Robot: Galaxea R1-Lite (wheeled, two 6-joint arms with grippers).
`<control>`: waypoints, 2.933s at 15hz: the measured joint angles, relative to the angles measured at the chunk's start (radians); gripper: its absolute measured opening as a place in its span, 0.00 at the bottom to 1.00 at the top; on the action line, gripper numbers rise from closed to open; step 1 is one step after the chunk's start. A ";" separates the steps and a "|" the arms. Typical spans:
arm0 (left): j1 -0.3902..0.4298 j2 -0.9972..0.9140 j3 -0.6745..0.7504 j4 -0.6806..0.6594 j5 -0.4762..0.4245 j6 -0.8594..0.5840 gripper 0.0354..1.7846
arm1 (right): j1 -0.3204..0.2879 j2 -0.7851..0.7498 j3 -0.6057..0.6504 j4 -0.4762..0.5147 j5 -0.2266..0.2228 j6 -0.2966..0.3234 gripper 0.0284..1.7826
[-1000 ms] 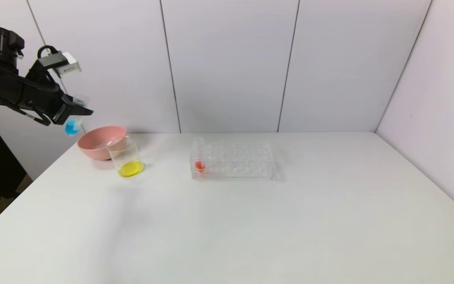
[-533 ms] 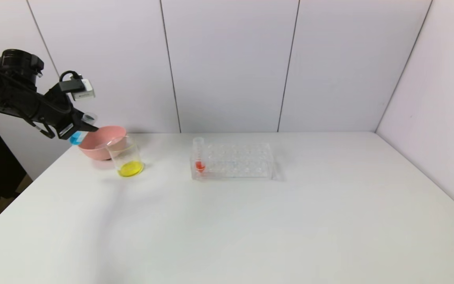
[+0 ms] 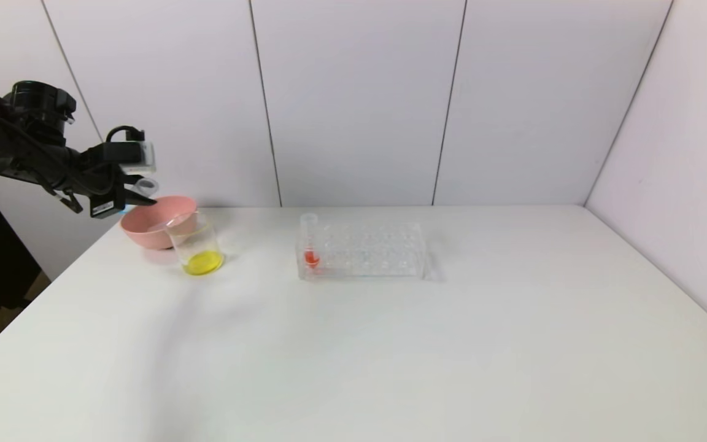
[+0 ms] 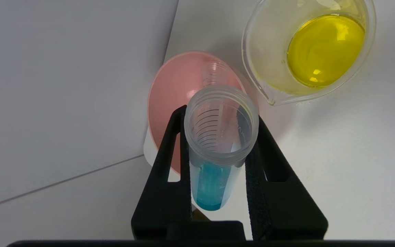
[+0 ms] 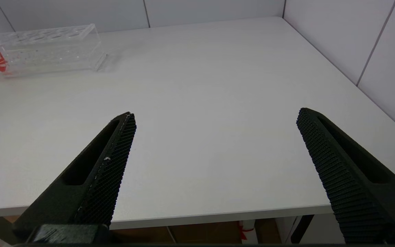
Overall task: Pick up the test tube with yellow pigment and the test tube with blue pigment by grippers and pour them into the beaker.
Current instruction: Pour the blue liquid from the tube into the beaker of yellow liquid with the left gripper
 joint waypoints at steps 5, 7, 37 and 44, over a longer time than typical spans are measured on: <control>-0.017 -0.002 -0.001 0.003 0.006 0.180 0.24 | 0.001 0.000 0.000 0.000 0.000 0.000 0.96; -0.027 -0.002 -0.001 0.005 0.015 0.187 0.24 | 0.000 0.000 0.000 0.000 0.000 0.000 0.96; -0.123 -0.006 -0.012 0.109 0.327 0.149 0.24 | 0.000 0.000 0.000 0.000 0.000 0.000 0.96; -0.137 -0.001 -0.012 0.107 0.384 0.199 0.24 | 0.000 0.000 0.000 0.000 0.000 0.000 0.96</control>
